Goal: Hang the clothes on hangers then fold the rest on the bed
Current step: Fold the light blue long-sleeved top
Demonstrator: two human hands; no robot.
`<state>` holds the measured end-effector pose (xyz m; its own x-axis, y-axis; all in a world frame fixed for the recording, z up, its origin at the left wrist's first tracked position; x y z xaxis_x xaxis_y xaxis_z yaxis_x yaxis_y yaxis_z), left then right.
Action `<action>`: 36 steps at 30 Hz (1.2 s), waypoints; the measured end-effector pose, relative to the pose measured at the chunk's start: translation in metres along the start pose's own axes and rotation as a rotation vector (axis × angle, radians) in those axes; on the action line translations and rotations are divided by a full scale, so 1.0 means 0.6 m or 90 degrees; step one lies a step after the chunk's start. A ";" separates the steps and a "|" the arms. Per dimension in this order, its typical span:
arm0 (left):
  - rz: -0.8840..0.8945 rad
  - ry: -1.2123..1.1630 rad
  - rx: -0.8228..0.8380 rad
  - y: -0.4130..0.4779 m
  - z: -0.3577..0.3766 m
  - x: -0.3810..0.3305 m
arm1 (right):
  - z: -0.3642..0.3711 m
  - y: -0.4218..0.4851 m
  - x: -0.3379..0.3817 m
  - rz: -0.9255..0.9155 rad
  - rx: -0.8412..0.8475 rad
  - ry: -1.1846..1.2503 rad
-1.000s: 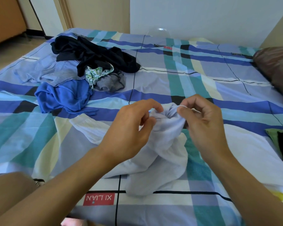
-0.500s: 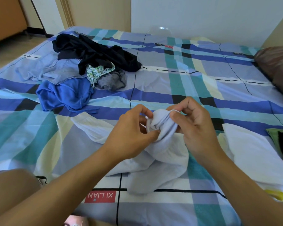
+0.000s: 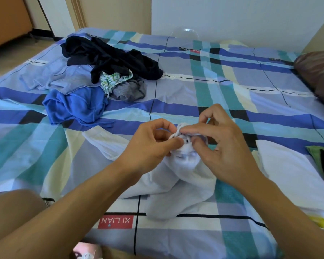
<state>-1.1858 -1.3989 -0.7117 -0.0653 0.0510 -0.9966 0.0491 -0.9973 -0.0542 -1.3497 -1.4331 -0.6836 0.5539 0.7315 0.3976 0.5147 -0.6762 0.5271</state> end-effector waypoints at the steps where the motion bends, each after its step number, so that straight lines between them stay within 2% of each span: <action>1: -0.001 0.010 0.002 0.001 -0.001 0.000 | 0.000 0.000 -0.001 0.003 0.012 0.006; 6: 0.005 0.083 0.056 -0.002 0.001 0.002 | 0.007 0.002 -0.014 0.048 0.083 -0.002; 10: 0.021 0.157 0.116 -0.006 0.006 0.002 | 0.007 0.002 -0.016 0.028 0.158 -0.027; 14: 0.032 0.174 0.124 -0.007 0.008 -0.001 | 0.009 0.003 -0.018 0.029 0.186 -0.031; 18: 0.059 0.223 0.077 -0.001 0.000 0.003 | 0.003 0.006 -0.030 0.125 0.154 0.101; 21: 0.065 0.281 0.020 0.004 -0.009 0.006 | -0.009 0.006 -0.040 0.227 0.064 0.251; 25: 0.068 0.281 0.013 0.009 -0.007 0.006 | -0.006 -0.003 -0.049 0.376 -0.045 0.440; 27: 0.104 0.317 -0.016 0.007 -0.009 0.003 | -0.001 -0.001 -0.044 0.348 -0.029 0.435; 30: 0.260 0.333 -0.093 -0.011 -0.005 -0.027 | 0.003 0.003 -0.031 0.264 0.011 0.363; 32: 0.328 0.321 -0.082 -0.023 0.006 -0.046 | 0.007 0.000 -0.022 0.243 0.015 0.339; 36: 0.293 0.381 -0.074 -0.021 0.015 -0.028 | 0.019 -0.004 -0.016 0.265 -0.017 0.336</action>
<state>-1.1942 -1.3878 -0.6940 0.5361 -0.3156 -0.7830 0.0470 -0.9149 0.4009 -1.3489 -1.4393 -0.6972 0.3058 0.3592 0.8817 0.3075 -0.9137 0.2656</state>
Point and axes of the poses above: each hand's wrist, its own y-axis towards the middle knuckle, its own z-axis out of the palm, x = y × z, the point moved 4 cm from there along y, towards the middle knuckle, and after that the axes turned 6 degrees about -y, right-handed, at the moved point
